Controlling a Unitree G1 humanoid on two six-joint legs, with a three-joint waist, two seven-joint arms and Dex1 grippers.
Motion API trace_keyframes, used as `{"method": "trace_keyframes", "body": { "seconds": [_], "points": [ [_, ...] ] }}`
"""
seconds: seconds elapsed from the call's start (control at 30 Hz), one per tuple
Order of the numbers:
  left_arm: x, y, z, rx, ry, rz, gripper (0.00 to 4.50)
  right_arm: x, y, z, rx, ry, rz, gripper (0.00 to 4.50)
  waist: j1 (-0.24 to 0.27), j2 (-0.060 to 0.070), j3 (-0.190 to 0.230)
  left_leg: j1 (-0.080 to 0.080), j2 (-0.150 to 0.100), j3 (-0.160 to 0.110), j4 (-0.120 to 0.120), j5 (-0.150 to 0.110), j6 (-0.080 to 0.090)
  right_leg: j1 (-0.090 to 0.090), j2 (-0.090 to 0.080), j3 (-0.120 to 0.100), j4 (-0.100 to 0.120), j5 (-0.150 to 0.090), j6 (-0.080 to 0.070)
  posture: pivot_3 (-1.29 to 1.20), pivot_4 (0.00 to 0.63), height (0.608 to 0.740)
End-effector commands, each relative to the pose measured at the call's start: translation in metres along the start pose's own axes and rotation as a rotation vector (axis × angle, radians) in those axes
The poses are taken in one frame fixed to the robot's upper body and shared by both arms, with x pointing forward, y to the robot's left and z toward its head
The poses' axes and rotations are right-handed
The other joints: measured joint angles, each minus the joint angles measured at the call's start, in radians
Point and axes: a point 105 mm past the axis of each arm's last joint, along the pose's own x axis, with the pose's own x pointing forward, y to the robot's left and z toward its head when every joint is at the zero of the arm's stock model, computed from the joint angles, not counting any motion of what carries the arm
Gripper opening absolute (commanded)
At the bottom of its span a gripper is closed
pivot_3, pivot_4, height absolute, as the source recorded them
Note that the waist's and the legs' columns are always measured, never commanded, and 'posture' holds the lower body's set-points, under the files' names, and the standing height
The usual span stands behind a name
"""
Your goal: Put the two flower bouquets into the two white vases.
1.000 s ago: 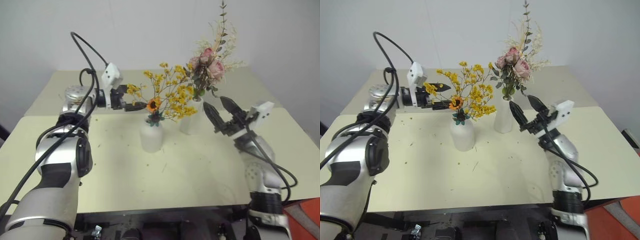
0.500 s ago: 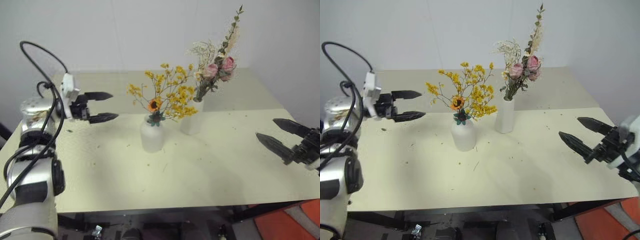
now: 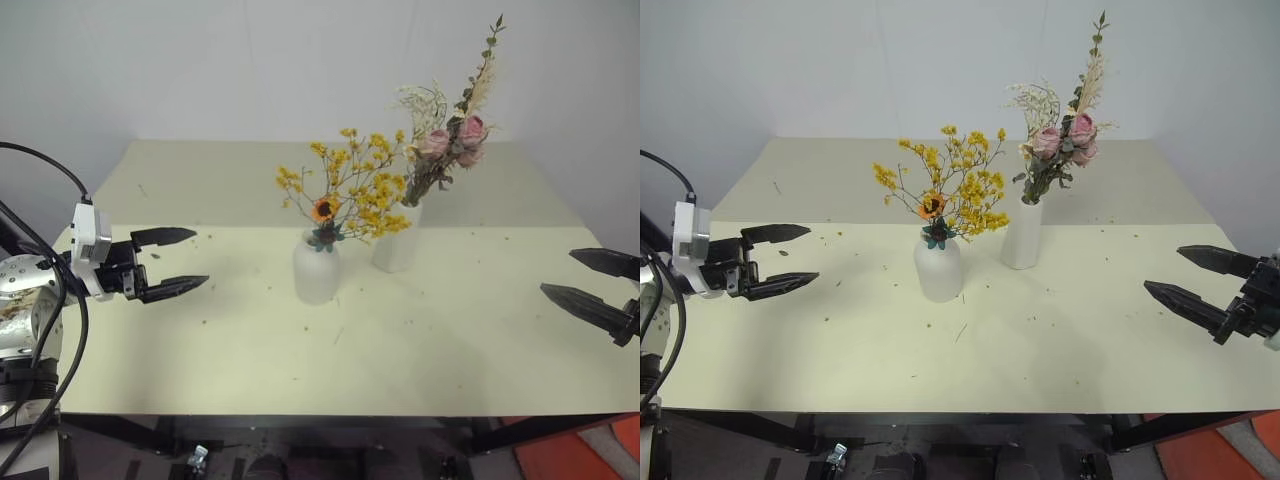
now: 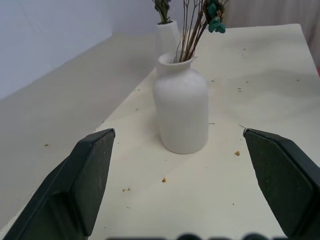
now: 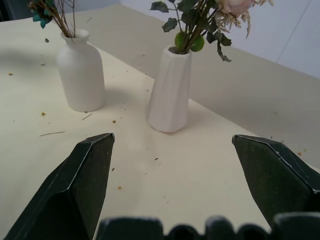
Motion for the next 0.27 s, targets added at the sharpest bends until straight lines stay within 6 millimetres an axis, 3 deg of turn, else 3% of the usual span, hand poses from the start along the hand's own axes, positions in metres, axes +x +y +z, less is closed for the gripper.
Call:
{"method": "trace_keyframes", "body": {
  "seconds": [0.03, 0.27],
  "points": [
    [-0.005, 0.003, 0.021, 0.063, -0.026, 0.034, 4.5, 0.008, 0.002, 0.009, -0.035, -0.011, -0.003, 4.46, -0.001, 0.0, 0.0, 0.0, 0.0, 0.0, 0.0, 0.0, 0.0, 0.0, 0.0, 0.0, 0.0, 0.0, 0.0, 0.0, 0.15, 0.74],
    [-0.014, 0.002, 0.023, 0.047, -0.006, 0.055, 4.5, 0.014, 0.015, 0.01, -0.043, -0.019, 0.038, 4.46, -0.004, 0.0, 0.0, -0.001, 0.0, 0.0, 0.0, 0.0, 0.0, -0.001, 0.0, 0.0, -0.001, 0.0, -0.001, 0.0, 0.15, 0.74]
  ]
}}
